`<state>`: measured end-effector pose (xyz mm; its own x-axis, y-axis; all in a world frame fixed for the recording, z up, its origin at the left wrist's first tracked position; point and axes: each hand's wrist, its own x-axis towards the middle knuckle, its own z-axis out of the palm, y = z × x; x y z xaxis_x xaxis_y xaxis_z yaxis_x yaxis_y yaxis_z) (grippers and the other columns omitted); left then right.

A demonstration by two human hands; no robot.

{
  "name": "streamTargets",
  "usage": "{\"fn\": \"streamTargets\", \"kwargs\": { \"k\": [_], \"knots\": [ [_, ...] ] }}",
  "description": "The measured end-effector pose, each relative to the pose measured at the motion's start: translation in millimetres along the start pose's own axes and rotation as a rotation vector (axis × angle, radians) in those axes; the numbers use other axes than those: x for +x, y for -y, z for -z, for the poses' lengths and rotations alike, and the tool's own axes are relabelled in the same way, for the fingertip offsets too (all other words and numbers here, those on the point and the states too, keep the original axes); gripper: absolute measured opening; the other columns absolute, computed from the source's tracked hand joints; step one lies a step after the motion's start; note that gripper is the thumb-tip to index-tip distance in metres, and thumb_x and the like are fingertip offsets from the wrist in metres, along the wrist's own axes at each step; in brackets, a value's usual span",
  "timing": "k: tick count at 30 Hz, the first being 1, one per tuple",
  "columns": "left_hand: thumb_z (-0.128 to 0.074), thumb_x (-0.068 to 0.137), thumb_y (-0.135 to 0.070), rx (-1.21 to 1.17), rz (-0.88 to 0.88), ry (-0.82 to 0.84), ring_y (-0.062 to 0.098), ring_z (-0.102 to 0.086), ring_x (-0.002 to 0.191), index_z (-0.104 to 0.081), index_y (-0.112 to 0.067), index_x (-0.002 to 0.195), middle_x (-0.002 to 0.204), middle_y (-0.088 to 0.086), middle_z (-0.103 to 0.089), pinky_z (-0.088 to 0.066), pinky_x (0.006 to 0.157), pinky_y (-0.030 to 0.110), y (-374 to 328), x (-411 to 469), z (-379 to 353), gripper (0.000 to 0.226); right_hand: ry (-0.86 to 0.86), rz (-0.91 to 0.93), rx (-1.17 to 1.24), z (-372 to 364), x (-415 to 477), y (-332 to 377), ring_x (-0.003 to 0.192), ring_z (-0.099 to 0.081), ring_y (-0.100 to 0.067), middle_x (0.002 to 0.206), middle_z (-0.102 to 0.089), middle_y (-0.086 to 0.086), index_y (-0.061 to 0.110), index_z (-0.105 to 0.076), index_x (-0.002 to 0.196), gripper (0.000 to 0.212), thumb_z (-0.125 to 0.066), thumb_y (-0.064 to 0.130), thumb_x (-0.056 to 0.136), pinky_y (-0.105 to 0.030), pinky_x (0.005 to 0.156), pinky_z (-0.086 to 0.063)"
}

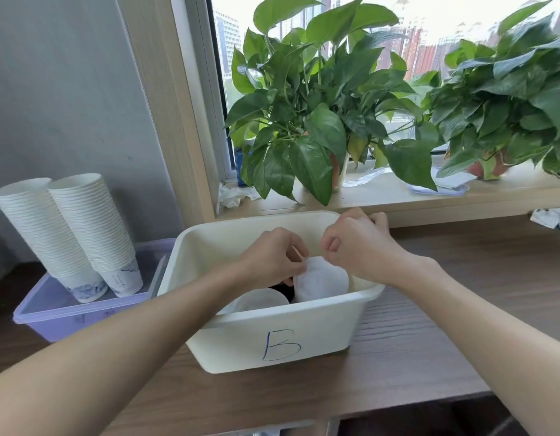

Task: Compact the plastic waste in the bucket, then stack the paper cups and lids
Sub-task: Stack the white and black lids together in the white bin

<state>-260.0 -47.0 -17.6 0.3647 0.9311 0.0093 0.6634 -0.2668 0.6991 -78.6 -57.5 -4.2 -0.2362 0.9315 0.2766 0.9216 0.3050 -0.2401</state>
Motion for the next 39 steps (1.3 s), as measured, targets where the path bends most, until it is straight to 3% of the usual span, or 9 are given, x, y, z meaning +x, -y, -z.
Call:
{"fn": "streamTargets", "kwargs": {
  "k": [2,7,10,12,14,19,24,29,39],
  "knots": [
    [-0.063,0.085,0.000,0.029,-0.011,0.006,0.024,-0.073,0.065,-0.068,-0.009,0.101,0.083,0.003,-0.072,-0.063,0.072,0.037,0.4,0.1,-1.0,0.020,0.017,0.002,0.000,0.1,0.2,-1.6,0.112,-0.034,-0.007,0.079,-0.067,0.014,0.025,-0.071,0.085,0.017,-0.058,0.014,0.082,-0.039,0.092,-0.022],
    [-0.067,0.085,-0.008,0.080,-0.034,-0.008,0.023,-0.073,0.071,-0.070,-0.012,0.103,0.094,0.005,-0.074,-0.063,0.071,0.033,2.6,-5.4,5.5,0.019,0.011,0.021,0.038,0.6,-4.3,0.1,0.111,-0.034,-0.005,0.085,-0.066,0.014,0.027,-0.070,0.081,0.010,-0.061,0.025,0.082,-0.037,0.088,-0.021],
    [-0.070,0.088,-0.017,0.095,-0.076,-0.045,0.011,-0.071,0.072,-0.073,-0.014,0.100,0.096,0.001,-0.074,-0.057,0.065,0.020,-1.9,-18.2,15.6,0.013,0.051,0.030,0.068,5.7,-11.3,4.3,0.110,-0.036,-0.007,0.088,-0.066,0.015,0.030,-0.069,0.084,0.011,-0.060,0.034,0.087,-0.035,0.086,-0.020],
    [-0.069,0.090,-0.025,0.115,-0.110,-0.083,0.008,-0.072,0.080,-0.075,-0.016,0.097,0.096,-0.006,-0.075,-0.055,0.070,0.017,-6.6,-34.7,24.3,0.013,0.029,0.031,0.132,7.9,-18.9,8.4,0.107,-0.044,-0.008,0.090,-0.067,0.017,0.032,-0.069,0.082,0.018,-0.056,0.043,0.089,-0.036,0.089,-0.022],
    [-0.066,0.091,-0.037,0.150,-0.123,-0.099,0.005,-0.071,0.088,-0.075,-0.023,0.097,0.096,-0.014,-0.074,-0.057,0.080,0.025,-9.2,-58.3,34.7,0.018,-0.009,0.057,0.201,9.0,-31.2,14.2,0.108,-0.048,-0.007,0.091,-0.066,0.022,0.035,-0.068,0.083,0.027,-0.051,0.055,0.088,-0.040,0.096,-0.025],
    [-0.038,0.069,-0.090,0.536,-0.028,-0.036,0.006,-0.054,0.119,-0.060,-0.044,0.123,0.127,-0.021,-0.060,-0.044,0.102,0.041,-0.2,-119.2,59.6,0.074,0.039,0.112,0.116,10.1,-59.2,30.5,0.129,-0.027,-0.004,0.121,-0.054,0.022,0.038,-0.062,0.107,0.058,-0.047,0.081,0.070,-0.042,0.107,-0.021],
    [-0.020,0.051,-0.104,0.683,0.048,-0.085,0.013,-0.043,0.132,-0.058,-0.042,0.130,0.140,-0.016,-0.051,-0.032,0.108,0.045,20.2,-144.1,61.8,0.107,0.009,0.068,0.118,7.1,-55.7,33.4,0.131,-0.030,-0.008,0.128,-0.051,0.019,0.038,-0.059,0.114,0.075,-0.041,0.088,0.062,-0.044,0.108,-0.024],
    [-0.028,0.058,-0.094,0.616,0.072,-0.229,0.017,-0.037,0.139,-0.058,-0.035,0.132,0.149,-0.006,-0.044,-0.032,0.111,0.042,40.1,-135.0,65.5,0.099,-0.017,0.032,0.092,-3.0,-38.6,42.9,0.133,-0.031,-0.011,0.134,-0.049,0.017,0.038,-0.055,0.119,0.078,-0.037,0.090,0.063,-0.048,0.109,-0.023],
    [-0.035,0.066,-0.088,0.542,0.149,-0.240,0.021,-0.033,0.142,-0.049,-0.034,0.140,0.154,0.005,-0.037,-0.031,0.112,0.041,67.7,-102.8,88.3,0.093,0.046,0.035,0.070,-18.3,17.8,53.5,0.137,-0.030,-0.016,0.142,-0.044,0.011,0.038,-0.048,0.129,0.082,-0.044,0.089,0.064,-0.050,0.109,-0.024]
  ]
}}
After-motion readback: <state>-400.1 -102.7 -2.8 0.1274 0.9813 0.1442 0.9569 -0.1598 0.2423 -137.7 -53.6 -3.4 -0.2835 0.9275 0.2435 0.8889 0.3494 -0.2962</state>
